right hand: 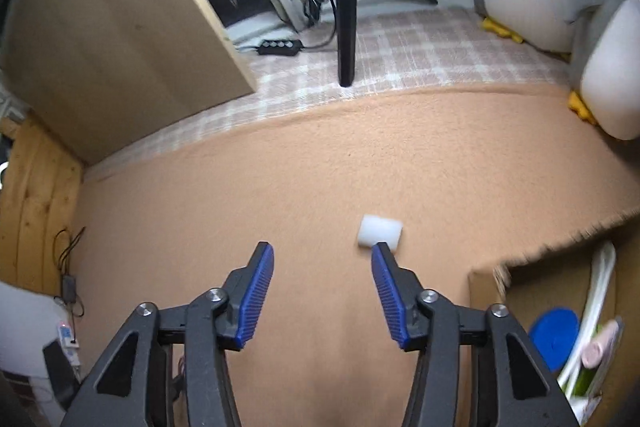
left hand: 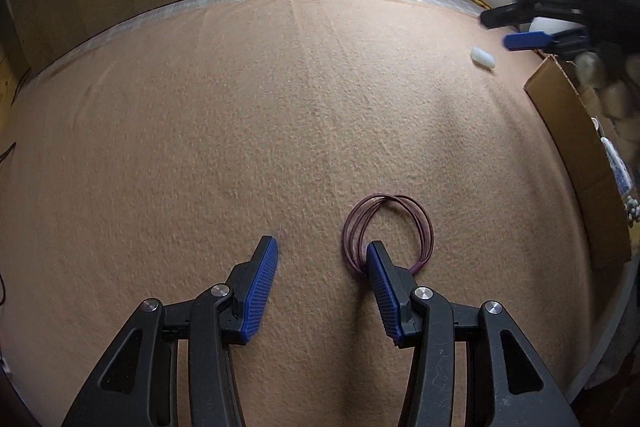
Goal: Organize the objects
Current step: 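Close the right tool on the white plug while the left tool lowers over the purple cable, then close the left tool on the purple cable while the right tool lifts the plug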
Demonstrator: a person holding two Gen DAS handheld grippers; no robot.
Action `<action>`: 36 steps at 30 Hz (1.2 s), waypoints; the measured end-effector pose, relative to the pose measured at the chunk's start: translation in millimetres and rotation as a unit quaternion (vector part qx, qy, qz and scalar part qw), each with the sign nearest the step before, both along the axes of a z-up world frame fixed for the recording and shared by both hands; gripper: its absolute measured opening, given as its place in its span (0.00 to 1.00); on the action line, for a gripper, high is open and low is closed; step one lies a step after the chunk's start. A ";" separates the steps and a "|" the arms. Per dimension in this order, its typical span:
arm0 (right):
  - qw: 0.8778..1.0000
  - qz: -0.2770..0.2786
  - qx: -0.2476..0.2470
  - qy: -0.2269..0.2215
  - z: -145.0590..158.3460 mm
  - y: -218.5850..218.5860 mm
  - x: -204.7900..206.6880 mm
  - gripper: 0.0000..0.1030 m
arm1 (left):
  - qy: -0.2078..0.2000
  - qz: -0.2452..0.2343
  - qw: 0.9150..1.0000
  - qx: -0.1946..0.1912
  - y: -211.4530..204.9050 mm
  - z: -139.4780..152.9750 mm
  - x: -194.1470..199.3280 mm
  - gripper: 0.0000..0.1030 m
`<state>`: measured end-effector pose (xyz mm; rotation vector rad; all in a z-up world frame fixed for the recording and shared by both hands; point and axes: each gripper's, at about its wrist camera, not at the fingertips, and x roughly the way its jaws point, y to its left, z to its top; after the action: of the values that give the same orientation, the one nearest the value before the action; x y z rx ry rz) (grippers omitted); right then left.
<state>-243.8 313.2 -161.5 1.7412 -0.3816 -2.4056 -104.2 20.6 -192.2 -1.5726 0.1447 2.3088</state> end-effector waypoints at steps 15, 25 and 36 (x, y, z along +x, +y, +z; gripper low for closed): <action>0.992 0.018 0.119 -0.046 -32.4 -13.7 -21.5 0.40 | 0.009 -0.006 1.000 0.000 0.9 2.8 -2.2 0.49; 0.992 0.013 0.116 -0.043 -34.0 1.0 -14.0 0.25 | 0.006 -0.011 1.000 0.014 4.4 8.2 -13.0 0.07; 0.997 -0.003 0.077 -0.025 -19.1 23.0 -6.8 0.08 | -0.020 0.004 0.998 0.061 -6.6 10.9 -11.2 0.03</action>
<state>-250.6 336.2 -180.6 1.8670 -0.2113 -2.4596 -115.4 13.9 -181.3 -1.5592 -0.0128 2.2455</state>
